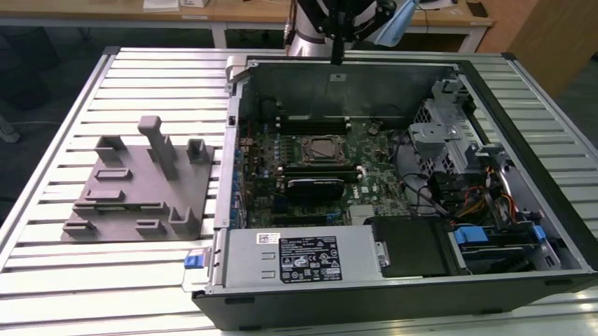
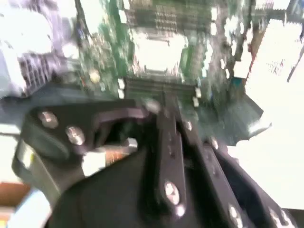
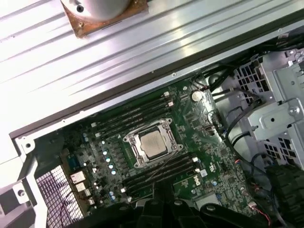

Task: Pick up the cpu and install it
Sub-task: 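Install the first cpu locking lever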

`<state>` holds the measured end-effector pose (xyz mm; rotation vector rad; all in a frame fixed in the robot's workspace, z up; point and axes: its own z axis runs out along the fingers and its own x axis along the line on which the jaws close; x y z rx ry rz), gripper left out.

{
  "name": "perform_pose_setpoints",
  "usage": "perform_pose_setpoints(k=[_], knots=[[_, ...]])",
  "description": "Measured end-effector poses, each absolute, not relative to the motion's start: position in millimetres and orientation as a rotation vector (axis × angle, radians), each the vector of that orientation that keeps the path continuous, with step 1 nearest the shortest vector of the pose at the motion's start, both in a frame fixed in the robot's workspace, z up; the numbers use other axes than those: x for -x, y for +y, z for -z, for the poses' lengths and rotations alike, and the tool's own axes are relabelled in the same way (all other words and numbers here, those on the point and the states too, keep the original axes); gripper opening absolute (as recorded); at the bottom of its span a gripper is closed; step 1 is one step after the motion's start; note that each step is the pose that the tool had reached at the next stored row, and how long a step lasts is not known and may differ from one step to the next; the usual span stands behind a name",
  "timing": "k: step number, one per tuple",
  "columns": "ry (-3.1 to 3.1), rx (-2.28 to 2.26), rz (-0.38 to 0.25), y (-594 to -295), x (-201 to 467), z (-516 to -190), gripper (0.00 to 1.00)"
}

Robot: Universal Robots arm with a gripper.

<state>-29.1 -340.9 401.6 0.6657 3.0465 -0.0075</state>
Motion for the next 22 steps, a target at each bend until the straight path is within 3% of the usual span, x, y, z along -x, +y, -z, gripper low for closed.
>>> perform_pose_setpoints(k=[22], knots=[[3.047, -0.664, 0.008, -340.9, 29.1, -371.8, 0.11]])
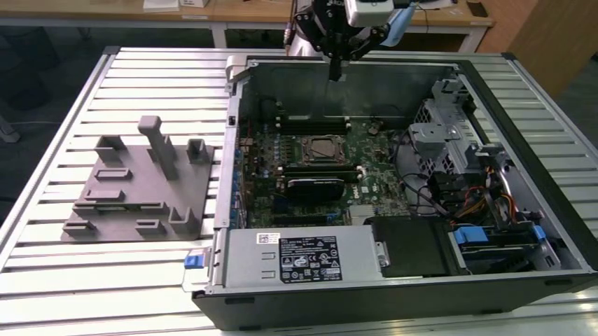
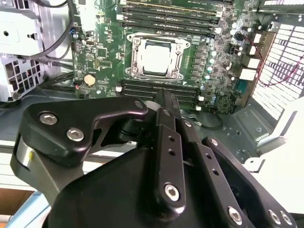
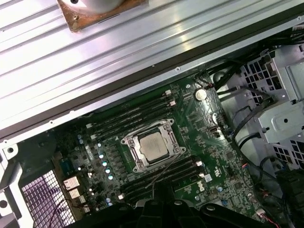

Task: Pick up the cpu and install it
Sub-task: 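Install the first cpu locking lever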

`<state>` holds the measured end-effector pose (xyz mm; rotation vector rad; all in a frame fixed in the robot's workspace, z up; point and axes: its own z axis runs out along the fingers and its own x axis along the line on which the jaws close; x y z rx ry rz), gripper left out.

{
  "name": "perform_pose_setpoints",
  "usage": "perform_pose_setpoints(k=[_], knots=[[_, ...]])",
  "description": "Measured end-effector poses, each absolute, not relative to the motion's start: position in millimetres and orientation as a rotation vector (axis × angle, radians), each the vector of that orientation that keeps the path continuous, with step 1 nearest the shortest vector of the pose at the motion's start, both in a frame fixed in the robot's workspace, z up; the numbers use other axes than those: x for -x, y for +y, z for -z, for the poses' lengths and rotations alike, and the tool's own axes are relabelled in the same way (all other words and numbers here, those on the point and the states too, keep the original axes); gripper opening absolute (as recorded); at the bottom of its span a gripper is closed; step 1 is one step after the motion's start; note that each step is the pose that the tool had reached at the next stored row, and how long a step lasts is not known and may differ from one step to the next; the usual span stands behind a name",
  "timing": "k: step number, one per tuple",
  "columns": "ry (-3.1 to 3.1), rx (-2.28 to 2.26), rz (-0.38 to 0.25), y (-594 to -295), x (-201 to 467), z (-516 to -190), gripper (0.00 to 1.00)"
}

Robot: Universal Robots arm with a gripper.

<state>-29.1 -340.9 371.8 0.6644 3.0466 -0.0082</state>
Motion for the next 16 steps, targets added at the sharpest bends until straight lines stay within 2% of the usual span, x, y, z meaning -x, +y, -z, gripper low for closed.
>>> perform_pose_setpoints(k=[16], knots=[[3.076, -0.508, 0.006, -340.9, 29.1, -354.5, 0.11]])
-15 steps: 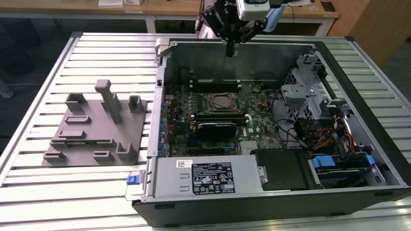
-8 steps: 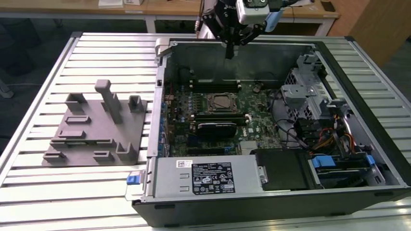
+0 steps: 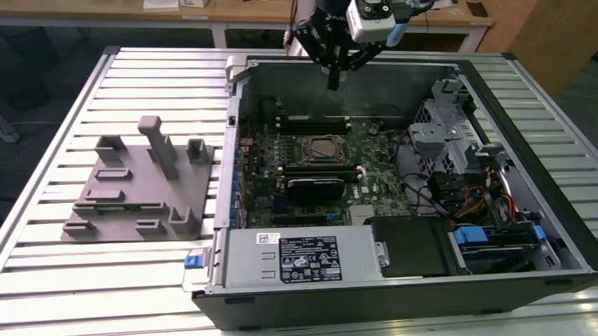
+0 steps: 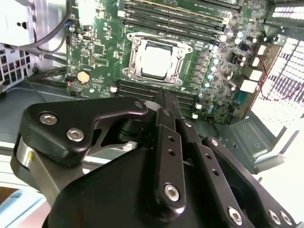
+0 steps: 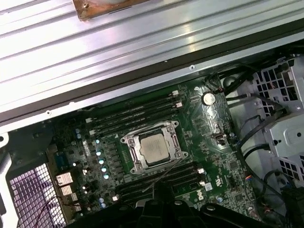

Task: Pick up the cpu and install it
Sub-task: 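Install the first cpu locking lever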

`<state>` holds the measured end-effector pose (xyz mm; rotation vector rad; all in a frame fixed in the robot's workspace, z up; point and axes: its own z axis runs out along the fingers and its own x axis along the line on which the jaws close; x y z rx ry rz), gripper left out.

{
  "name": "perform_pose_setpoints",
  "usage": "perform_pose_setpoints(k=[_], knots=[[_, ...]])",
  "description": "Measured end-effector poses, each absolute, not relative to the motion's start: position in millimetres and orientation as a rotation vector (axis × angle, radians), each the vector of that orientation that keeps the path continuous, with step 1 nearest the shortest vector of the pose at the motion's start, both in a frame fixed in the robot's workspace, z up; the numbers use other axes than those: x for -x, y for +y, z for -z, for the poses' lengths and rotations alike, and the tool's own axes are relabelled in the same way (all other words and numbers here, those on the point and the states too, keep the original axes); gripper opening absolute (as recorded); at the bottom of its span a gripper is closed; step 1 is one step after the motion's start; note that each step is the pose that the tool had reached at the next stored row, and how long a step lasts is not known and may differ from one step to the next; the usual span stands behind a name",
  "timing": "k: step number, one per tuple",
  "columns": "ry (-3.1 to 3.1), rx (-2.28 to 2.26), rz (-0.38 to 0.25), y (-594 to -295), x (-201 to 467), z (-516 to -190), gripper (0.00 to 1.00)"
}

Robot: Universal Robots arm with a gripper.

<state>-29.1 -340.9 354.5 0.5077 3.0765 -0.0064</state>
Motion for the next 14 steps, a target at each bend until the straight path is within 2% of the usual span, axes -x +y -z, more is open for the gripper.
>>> perform_pose_setpoints(k=[14], knots=[[3.105, -0.282, 0.004, -340.9, 29.1, -335.5, 0.11]])
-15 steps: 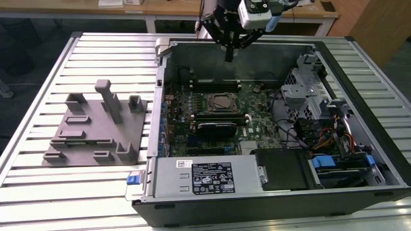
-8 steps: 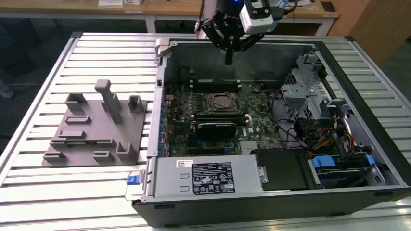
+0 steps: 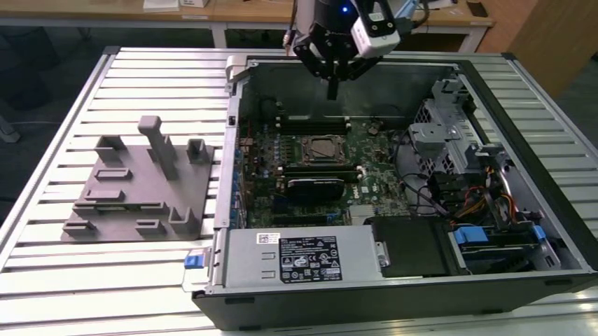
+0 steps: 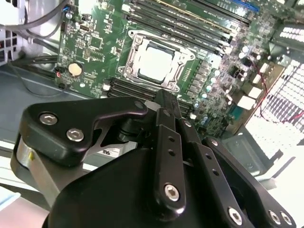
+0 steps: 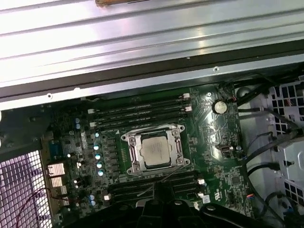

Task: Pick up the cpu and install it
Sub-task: 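Install the first cpu locking lever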

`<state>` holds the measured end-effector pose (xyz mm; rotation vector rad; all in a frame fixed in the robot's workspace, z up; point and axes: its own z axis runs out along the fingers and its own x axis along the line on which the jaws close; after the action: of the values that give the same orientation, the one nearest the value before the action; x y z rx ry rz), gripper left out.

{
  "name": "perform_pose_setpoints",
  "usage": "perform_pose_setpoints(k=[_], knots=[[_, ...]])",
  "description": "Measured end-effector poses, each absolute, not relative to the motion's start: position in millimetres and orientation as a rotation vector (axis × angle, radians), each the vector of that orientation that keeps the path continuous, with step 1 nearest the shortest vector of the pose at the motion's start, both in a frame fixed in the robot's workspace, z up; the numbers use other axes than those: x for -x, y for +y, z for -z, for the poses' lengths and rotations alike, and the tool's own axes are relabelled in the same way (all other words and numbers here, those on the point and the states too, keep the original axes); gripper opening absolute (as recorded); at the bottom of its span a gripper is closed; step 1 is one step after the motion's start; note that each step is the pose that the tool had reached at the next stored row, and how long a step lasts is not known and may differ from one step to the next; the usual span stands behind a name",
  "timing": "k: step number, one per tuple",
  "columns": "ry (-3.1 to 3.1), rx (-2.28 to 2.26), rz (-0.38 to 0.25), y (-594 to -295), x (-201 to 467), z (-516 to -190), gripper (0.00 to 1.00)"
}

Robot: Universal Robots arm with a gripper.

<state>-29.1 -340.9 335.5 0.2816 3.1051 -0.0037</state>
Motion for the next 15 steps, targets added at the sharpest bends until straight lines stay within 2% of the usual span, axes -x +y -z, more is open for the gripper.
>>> perform_pose_setpoints(k=[15], knots=[[3.114, -0.154, 0.0, -348.1, 29.0, -319.3, 0.11]])
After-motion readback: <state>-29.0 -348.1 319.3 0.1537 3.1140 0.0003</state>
